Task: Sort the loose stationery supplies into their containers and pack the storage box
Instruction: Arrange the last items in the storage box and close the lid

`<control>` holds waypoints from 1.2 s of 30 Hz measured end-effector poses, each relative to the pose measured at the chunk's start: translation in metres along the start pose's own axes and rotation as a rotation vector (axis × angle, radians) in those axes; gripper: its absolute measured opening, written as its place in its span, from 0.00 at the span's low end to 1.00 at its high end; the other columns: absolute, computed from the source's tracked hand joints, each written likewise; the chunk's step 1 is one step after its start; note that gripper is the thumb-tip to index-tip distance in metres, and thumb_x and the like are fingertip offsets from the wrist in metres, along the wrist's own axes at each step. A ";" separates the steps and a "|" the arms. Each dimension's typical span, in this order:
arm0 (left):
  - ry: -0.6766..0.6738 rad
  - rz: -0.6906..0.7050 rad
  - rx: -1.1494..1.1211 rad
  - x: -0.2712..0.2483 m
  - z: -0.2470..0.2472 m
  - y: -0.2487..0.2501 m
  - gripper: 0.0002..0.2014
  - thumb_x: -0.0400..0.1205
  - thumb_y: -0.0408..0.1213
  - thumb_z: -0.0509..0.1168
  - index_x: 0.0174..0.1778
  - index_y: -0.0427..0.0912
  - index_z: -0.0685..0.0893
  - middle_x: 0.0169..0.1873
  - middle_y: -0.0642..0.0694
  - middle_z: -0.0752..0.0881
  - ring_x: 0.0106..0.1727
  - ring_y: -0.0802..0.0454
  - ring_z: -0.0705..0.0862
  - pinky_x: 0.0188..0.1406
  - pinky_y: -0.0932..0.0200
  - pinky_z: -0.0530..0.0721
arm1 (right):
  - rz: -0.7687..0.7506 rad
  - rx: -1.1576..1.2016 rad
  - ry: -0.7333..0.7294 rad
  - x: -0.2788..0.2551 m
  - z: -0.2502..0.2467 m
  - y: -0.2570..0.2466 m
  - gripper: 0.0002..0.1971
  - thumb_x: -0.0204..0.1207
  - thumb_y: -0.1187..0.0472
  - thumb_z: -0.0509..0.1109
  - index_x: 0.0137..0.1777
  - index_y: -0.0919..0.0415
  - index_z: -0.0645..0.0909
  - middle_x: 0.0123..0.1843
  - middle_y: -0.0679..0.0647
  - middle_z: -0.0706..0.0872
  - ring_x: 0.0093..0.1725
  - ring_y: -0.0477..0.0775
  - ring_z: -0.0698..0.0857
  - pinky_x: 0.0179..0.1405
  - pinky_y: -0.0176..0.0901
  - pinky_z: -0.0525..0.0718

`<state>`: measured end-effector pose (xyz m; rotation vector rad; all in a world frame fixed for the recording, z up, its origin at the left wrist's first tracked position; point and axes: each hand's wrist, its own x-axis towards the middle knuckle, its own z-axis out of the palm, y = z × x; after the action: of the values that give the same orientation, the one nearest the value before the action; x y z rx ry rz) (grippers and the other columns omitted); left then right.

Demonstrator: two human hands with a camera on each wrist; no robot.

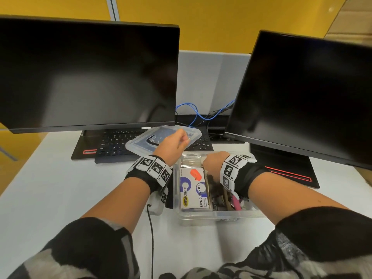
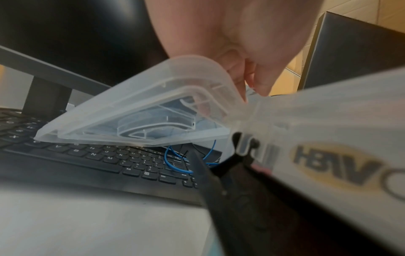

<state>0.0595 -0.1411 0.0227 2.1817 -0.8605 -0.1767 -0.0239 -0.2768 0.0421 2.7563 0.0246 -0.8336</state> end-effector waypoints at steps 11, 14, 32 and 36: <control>0.119 0.014 -0.148 -0.004 -0.003 0.018 0.03 0.82 0.33 0.63 0.48 0.45 0.77 0.35 0.41 0.84 0.39 0.46 0.83 0.44 0.54 0.82 | 0.054 0.257 0.128 -0.050 -0.050 0.042 0.16 0.72 0.57 0.71 0.60 0.60 0.84 0.55 0.55 0.87 0.54 0.55 0.84 0.47 0.42 0.81; 0.099 0.039 -0.188 -0.005 -0.008 0.028 0.09 0.83 0.28 0.57 0.45 0.47 0.78 0.31 0.44 0.80 0.32 0.49 0.79 0.35 0.56 0.80 | 0.006 0.469 0.186 -0.067 -0.066 0.057 0.13 0.75 0.60 0.68 0.59 0.58 0.85 0.47 0.53 0.89 0.43 0.51 0.86 0.41 0.38 0.83; -0.076 -0.170 -0.749 -0.040 -0.051 0.047 0.12 0.79 0.34 0.69 0.54 0.30 0.83 0.40 0.37 0.86 0.38 0.50 0.87 0.31 0.57 0.88 | -0.246 1.651 0.357 -0.067 -0.045 0.014 0.16 0.81 0.69 0.62 0.67 0.56 0.74 0.55 0.64 0.84 0.53 0.61 0.87 0.49 0.51 0.89; -0.031 -0.173 -0.757 -0.041 -0.045 0.040 0.09 0.76 0.29 0.72 0.50 0.37 0.84 0.40 0.41 0.87 0.37 0.53 0.88 0.36 0.58 0.88 | -0.222 1.570 0.449 -0.055 -0.037 0.014 0.16 0.79 0.66 0.67 0.64 0.48 0.78 0.55 0.60 0.84 0.56 0.58 0.86 0.57 0.57 0.86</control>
<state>0.0245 -0.1063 0.0761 1.5333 -0.4987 -0.5293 -0.0491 -0.2774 0.1051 4.4190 -0.4192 -0.1326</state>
